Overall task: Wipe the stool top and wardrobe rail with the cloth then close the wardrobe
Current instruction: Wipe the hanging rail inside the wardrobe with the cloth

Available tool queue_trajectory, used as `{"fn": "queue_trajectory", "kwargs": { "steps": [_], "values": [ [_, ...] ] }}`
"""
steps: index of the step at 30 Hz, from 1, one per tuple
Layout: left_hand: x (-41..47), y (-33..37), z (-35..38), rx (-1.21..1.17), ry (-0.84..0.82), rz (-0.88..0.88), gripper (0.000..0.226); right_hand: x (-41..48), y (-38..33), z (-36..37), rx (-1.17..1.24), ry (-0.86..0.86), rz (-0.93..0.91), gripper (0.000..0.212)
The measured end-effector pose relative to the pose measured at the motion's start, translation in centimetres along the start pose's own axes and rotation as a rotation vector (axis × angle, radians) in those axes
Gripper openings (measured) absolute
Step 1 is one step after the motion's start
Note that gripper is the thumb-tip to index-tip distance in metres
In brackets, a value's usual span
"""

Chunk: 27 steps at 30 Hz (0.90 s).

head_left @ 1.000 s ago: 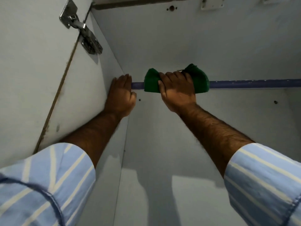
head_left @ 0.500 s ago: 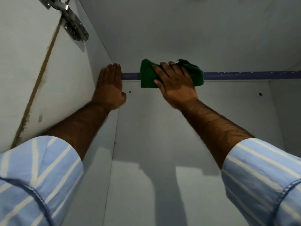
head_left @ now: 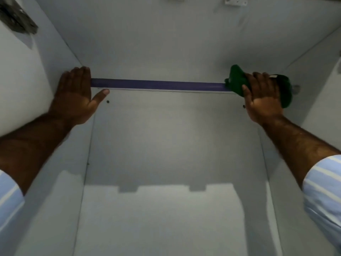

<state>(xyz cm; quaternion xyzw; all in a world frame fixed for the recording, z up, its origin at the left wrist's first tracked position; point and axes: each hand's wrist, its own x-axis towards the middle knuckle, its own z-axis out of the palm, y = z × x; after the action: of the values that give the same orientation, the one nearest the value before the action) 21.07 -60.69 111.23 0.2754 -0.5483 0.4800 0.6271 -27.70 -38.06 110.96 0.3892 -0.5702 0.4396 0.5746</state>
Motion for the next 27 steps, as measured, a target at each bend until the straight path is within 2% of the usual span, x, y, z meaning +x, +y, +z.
{"fn": "queue_trajectory", "kwargs": {
  "steps": [3, 5, 9, 14, 20, 24, 27],
  "values": [
    [-0.5, -0.5, 1.3, 0.068, 0.152, 0.040, 0.079, 0.0, 3.4, -0.5, -0.015, 0.006, 0.084, 0.057],
    [-0.4, -1.4, 2.6, 0.065, 0.195, 0.054, 0.078, -0.1, 4.8, -0.8, -0.015, 0.011, 0.122, 0.057],
    [-0.3, -2.8, 4.6, 0.013, 0.186, 0.052, 0.082, 0.0, 5.0, -0.2, -0.005, 0.052, 0.166, 0.056],
    [-0.3, -2.1, 3.0, 0.059, 0.167, 0.013, 0.081, -0.1, 1.9, 1.5, -0.021, 0.143, 0.221, 0.063],
    [-0.5, 0.0, 0.2, 0.054, 0.071, -0.006, 0.083, -1.1, -7.4, 2.6, 0.022, 0.152, 0.061, 0.062],
    [-0.2, 0.4, -0.5, 0.008, -0.009, -0.040, 0.091, -1.1, -16.2, 2.9, 0.080, 0.054, -0.085, 0.059],
    [0.2, 0.3, -1.0, -0.022, -0.147, -0.077, 0.106, -0.7, -22.4, 2.7, 0.100, 0.004, -0.181, 0.057]
  ]
}}
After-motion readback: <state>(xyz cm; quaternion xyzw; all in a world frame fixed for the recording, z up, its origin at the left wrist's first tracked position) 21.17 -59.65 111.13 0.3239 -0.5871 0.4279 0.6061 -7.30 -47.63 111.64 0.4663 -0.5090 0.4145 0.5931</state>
